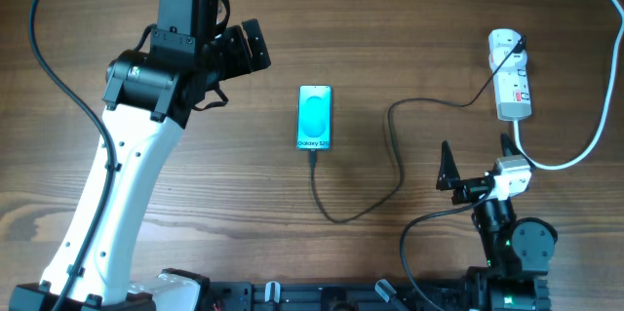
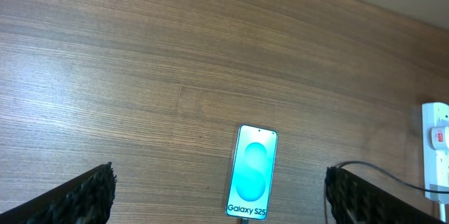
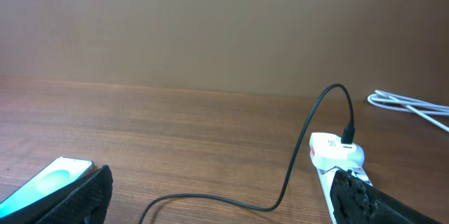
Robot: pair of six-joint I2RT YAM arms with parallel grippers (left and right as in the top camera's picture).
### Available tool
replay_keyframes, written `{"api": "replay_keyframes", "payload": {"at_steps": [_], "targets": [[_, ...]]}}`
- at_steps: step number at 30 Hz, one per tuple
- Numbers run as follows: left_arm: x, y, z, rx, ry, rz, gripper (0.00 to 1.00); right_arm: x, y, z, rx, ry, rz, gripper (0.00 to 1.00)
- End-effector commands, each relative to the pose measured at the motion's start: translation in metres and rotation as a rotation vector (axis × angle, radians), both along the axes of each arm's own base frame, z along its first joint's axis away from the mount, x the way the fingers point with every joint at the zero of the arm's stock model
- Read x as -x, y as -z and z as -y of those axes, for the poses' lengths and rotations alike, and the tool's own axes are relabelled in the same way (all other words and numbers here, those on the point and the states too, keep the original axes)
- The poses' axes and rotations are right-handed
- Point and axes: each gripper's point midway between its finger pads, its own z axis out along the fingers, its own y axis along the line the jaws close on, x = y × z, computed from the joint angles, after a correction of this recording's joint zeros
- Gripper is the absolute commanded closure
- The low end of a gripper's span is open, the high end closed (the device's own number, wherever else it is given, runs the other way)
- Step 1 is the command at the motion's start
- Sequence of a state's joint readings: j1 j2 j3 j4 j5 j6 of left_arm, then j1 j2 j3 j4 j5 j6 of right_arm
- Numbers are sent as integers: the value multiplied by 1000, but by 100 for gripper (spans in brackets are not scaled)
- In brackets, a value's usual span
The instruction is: Plug charger to phone and switch on socket
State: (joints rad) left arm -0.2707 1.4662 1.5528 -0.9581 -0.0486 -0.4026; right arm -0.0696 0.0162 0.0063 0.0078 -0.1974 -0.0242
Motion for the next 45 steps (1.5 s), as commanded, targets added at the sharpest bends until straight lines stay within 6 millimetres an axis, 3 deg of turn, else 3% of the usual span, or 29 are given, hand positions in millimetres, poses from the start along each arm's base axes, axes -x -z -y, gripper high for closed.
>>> {"api": "replay_keyframes", "payload": {"at_steps": [1,12,18,23,28,34,45], "targets": [[0,-2,-4,-5,-17,8,0,0,-3,2,-4,12,16,0],[1,-1,-5,-16,-12,4,0,0,-3,2,-4,12,16,0],[13,11,-8,-38,-4,-67,0,0,-3,2,-4,12,16,0],[26,24,6,-79,201,-95,0,0,-3,2,-4,12,16,0],[53,47,-1,-115,253,-96,0,0,-3,2,-4,12,16,0],[85,73,17,-110,507,97,0,0,-3,2,-4,12,16,0],[133,81,-23,-127,379,409,0,0,-3,2,-4,12,16,1]]}}
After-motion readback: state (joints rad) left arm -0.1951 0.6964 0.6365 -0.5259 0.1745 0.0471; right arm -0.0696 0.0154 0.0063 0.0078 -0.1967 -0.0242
